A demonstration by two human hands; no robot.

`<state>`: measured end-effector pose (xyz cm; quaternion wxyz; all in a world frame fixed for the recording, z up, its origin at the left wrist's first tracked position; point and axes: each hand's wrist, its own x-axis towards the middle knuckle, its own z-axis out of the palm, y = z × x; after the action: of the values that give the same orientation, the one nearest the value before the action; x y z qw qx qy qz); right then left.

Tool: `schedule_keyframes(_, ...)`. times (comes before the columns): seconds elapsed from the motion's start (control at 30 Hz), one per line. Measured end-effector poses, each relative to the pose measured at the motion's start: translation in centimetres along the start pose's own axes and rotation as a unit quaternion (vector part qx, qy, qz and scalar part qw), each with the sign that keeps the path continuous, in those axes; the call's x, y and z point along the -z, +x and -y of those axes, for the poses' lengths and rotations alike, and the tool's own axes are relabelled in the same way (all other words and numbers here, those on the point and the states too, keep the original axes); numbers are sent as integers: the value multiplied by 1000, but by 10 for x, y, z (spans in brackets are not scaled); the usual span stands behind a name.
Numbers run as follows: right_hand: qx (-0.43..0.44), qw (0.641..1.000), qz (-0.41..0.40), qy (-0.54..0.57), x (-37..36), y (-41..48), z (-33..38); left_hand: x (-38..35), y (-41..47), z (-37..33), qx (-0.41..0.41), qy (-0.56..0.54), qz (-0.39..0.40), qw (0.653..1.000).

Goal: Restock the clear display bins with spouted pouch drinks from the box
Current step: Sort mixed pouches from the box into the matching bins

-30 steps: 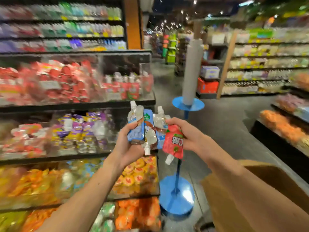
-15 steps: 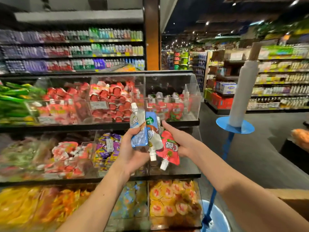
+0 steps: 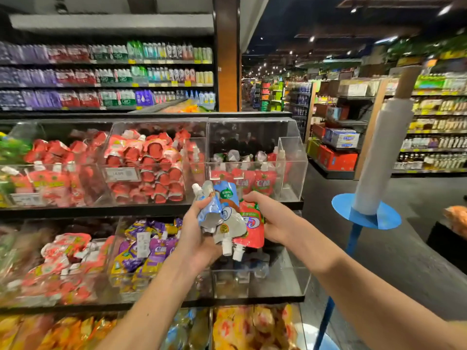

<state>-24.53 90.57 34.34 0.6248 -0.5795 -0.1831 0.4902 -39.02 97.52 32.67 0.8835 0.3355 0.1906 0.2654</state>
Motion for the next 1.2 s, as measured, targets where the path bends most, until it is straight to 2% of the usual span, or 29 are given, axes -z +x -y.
schedule_keyframes(0.2, 72, 969, -1, -238, 42, 37, 69, -43, 50, -15, -6, 16, -16, 1000)
schedule_keyframes(0.33, 96, 952, 36, -289, 61, 43, 125, -59, 75, -25, -23, 33, 5, 999)
schedule_keyframes(0.47, 185, 919, 24, -347, 63, 36, 177, -63, 89, -41, -44, 29, -2, 999)
schedule_keyframes(0.57, 262, 878, -22, -399, 60, 43, 200, -64, 98, -55, -46, 51, -11, 998)
schedule_keyframes(0.63, 313, 835, -55, -450, 59, 53, 208, -65, 102, -63, -47, 54, 1, 997)
schedule_keyframes(0.7, 341, 757, -94, -550, 57, 68, 209, -65, 106, -71, -43, 58, 14, 997)
schedule_keyframes(0.77, 345, 679, -139, -633, 55, 87, 205, -67, 108, -77, -37, 73, 28, 996)
schedule_keyframes(0.9, 307, 560, -202, -743, 53, 128, 193, -71, 109, -86, -37, 105, 51, 993)
schedule_keyframes(1.1, 255, 414, -236, -841, 33, 151, 193, -69, 116, -91, -33, 124, 53, 990)
schedule_keyframes(1.2, 195, 390, -235, -869, 34, 167, 189, -68, 122, -93, -38, 128, 45, 990)
